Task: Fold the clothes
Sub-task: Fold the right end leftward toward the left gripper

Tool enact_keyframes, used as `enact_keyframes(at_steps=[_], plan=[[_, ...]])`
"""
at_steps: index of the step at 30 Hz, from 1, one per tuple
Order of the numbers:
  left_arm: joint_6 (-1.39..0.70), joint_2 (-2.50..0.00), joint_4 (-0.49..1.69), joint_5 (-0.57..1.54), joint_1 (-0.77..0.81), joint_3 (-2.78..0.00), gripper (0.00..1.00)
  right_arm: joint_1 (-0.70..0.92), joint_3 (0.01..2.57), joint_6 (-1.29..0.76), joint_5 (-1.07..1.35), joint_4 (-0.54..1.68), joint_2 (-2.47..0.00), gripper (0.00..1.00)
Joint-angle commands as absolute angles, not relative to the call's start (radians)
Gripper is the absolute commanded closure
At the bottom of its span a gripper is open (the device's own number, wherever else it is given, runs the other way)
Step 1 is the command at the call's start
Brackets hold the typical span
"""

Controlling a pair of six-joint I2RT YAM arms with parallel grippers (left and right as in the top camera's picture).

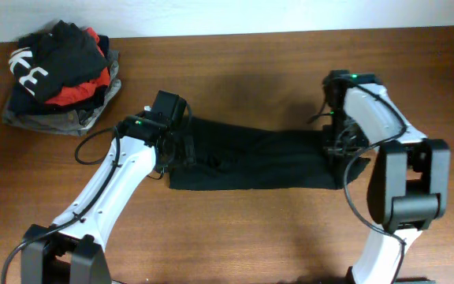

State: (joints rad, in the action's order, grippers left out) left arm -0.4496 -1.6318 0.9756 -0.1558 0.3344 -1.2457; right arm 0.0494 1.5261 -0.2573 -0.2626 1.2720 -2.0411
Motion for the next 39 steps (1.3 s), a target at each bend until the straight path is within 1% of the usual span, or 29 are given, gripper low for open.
enact_keyframes(at_steps=[1, 11, 13, 16, 17, 19, 21, 23, 28, 32, 33, 35, 36, 37, 38, 39], plan=[[-0.463, -1.638, 0.970, -0.150, 0.332, -1.244, 0.01, 0.106, 1.543, -0.351, -0.386, 1.288, -1.998, 0.96], [-0.462, -1.638, 0.970, -0.150, 0.332, -1.244, 0.01, 0.204, 1.519, -0.375, -0.362, 1.287, -1.998, 0.95], [-0.463, -1.638, 0.970, -0.150, 0.332, -1.244, 0.01, 0.210, 1.504, -0.404, -0.335, 1.282, -1.998, 0.92], [-0.462, -1.638, 0.970, -0.150, 0.332, -1.244, 0.01, 0.217, 1.478, -0.405, -0.246, 1.247, -1.999, 0.76], [-0.462, -1.638, 0.970, -0.149, 0.332, -1.244, 0.01, 0.217, 1.473, -0.405, -0.218, 1.240, -1.999, 0.75], [-0.462, -1.638, 0.971, -0.149, 0.332, -1.244, 0.01, 0.217, 1.471, -0.403, -0.163, 1.230, -2.000, 0.76], [-0.462, -1.638, 0.971, -0.149, 0.332, -1.244, 0.01, 0.217, 1.471, -0.391, -0.116, 1.226, -2.000, 0.87], [-0.462, -1.638, 0.971, -0.150, 0.332, -1.244, 0.01, 0.217, 1.477, -0.363, -0.080, 1.226, -2.000, 0.92], [-0.462, -1.638, 0.971, -0.150, 0.332, -1.244, 0.01, 0.216, 1.556, -0.350, 0.001, 1.276, -1.974, 0.96], [-0.462, -1.638, 0.971, -0.150, 0.332, -1.244, 0.01, 0.216, 1.641, -0.234, 0.172, 1.296, -1.908, 0.95], [-0.462, -1.638, 0.970, -0.150, 0.332, -1.244, 0.01, 0.216, 1.657, -0.215, 0.207, 1.303, -1.892, 0.93], [-0.462, -1.638, 0.970, -0.150, 0.332, -1.244, 0.01, 0.216, 1.679, -0.194, 0.244, 1.319, -1.864, 0.86], [-0.462, -1.638, 0.970, -0.150, 0.332, -1.244, 0.01, 0.216, 1.681, -0.194, 0.242, 1.325, -1.853, 0.74], [-0.462, -1.638, 0.970, -0.150, 0.332, -1.244, 0.01, 0.216, 1.681, -0.194, 0.234, 1.334, -1.845, 0.58], [-0.462, -1.638, 0.970, -0.150, 0.332, -1.244, 0.01, 0.216, 1.681, -0.194, 0.222, 1.348, -1.844, 0.38], [-0.462, -1.638, 0.970, -0.150, 0.332, -1.244, 0.01, 0.216, 1.681, -0.194, 0.207, 1.361, -1.844, 0.30]])
